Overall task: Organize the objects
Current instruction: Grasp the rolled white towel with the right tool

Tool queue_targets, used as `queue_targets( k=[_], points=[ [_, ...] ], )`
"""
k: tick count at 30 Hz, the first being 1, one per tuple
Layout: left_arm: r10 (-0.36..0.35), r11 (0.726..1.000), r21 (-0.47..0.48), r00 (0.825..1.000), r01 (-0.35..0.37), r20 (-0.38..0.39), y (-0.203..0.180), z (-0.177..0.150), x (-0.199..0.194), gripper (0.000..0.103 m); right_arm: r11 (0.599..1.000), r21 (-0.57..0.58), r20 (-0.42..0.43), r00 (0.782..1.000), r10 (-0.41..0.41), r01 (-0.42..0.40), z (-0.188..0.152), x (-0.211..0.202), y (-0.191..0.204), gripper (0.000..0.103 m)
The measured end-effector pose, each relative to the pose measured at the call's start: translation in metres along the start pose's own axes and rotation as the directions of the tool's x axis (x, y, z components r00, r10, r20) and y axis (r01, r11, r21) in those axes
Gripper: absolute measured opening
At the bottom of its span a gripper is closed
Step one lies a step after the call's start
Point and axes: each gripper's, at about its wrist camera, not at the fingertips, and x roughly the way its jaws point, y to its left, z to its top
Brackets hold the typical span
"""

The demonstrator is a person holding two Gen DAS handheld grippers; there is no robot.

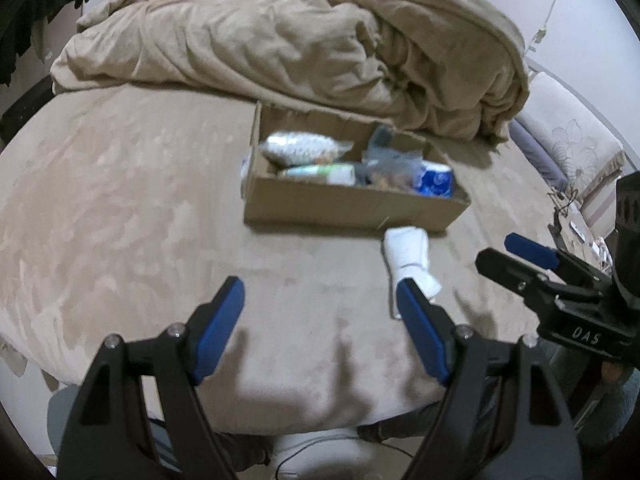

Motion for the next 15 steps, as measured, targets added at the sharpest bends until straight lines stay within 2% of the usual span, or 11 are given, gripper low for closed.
queue_targets(
  k=[15],
  points=[
    [0.013,0.999,-0.037,0.996,-0.016,-0.093,0.022,-0.015,0.054,0.080,1.000,0.003,-0.119,0.993,0.008,-0.007,-0.025,0.071,-0.003,0.081]
  ],
)
